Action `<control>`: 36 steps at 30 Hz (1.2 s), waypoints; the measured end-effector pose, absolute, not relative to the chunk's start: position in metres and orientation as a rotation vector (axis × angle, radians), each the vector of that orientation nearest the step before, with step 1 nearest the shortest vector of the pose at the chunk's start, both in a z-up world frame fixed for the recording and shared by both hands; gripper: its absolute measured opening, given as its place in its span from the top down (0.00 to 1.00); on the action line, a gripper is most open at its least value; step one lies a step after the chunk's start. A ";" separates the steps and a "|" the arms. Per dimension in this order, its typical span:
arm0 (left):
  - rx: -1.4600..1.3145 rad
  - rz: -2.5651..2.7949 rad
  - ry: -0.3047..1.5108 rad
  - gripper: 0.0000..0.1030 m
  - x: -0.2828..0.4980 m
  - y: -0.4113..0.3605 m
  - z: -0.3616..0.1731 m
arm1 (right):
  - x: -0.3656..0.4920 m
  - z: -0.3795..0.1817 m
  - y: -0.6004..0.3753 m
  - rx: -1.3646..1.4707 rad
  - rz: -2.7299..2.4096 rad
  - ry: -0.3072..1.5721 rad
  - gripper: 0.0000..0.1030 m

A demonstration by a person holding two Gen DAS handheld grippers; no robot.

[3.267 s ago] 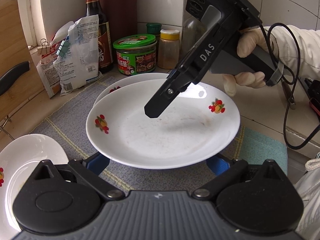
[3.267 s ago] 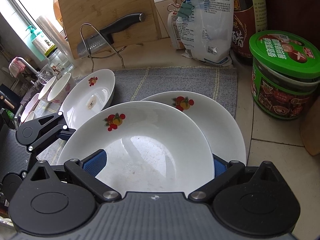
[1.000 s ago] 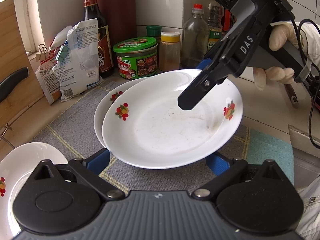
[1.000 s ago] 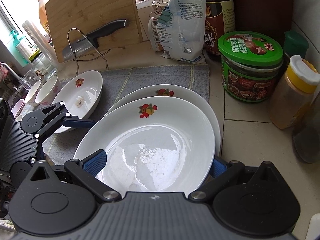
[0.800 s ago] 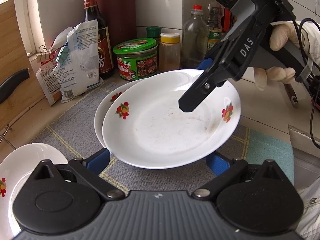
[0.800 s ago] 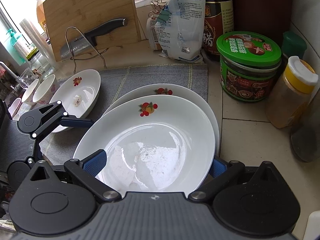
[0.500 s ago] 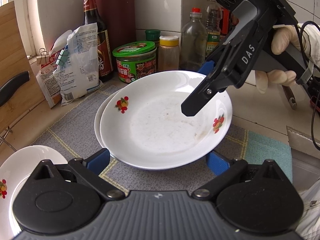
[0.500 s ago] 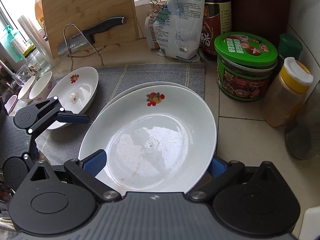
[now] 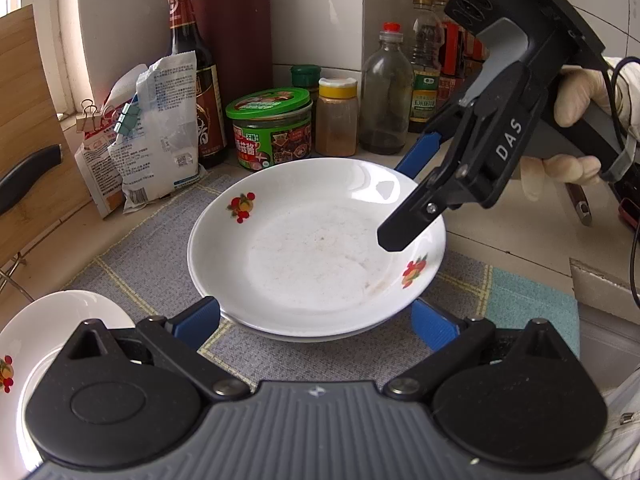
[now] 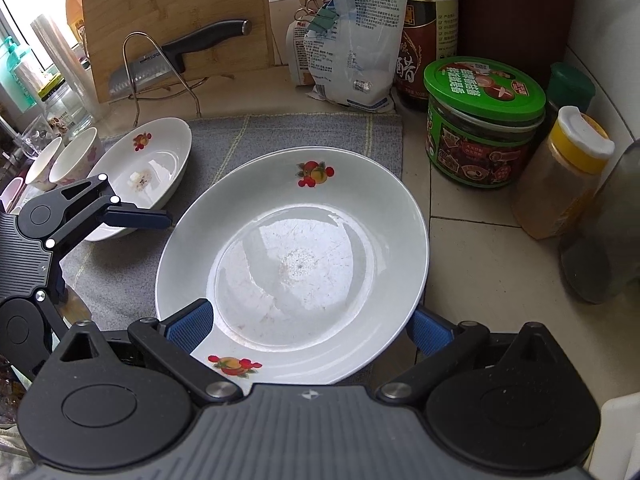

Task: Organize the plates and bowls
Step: 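Open both tools and release the plate onto the plate stack, then move both tools to the brown-stained white plate and grip its rim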

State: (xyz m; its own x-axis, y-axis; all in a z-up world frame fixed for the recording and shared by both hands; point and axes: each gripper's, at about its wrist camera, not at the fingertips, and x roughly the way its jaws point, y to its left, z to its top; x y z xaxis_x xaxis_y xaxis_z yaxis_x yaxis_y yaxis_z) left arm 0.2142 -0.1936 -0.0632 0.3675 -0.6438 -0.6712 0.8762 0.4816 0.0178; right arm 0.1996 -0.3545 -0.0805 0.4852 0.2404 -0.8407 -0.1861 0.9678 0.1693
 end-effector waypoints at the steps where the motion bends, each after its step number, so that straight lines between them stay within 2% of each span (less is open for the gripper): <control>1: 0.404 -1.011 0.652 0.02 0.214 -0.193 -0.062 | 0.199 -0.081 -0.354 0.056 0.257 1.034 0.00; 9: 0.372 -0.953 0.634 0.01 0.204 -0.183 -0.050 | 0.187 -0.071 -0.347 0.029 0.265 0.998 0.00; 15: 0.310 -0.787 0.649 0.01 0.193 -0.163 -0.039 | 0.175 -0.057 -0.324 -0.022 0.273 0.901 0.00; 28: 0.221 -0.319 0.770 0.01 0.172 -0.097 -0.041 | 0.175 -0.062 -0.273 0.009 0.394 0.779 0.00; 36: 0.239 -0.271 0.835 0.01 0.171 -0.071 -0.057 | 0.182 -0.069 -0.243 -0.018 0.506 0.783 0.00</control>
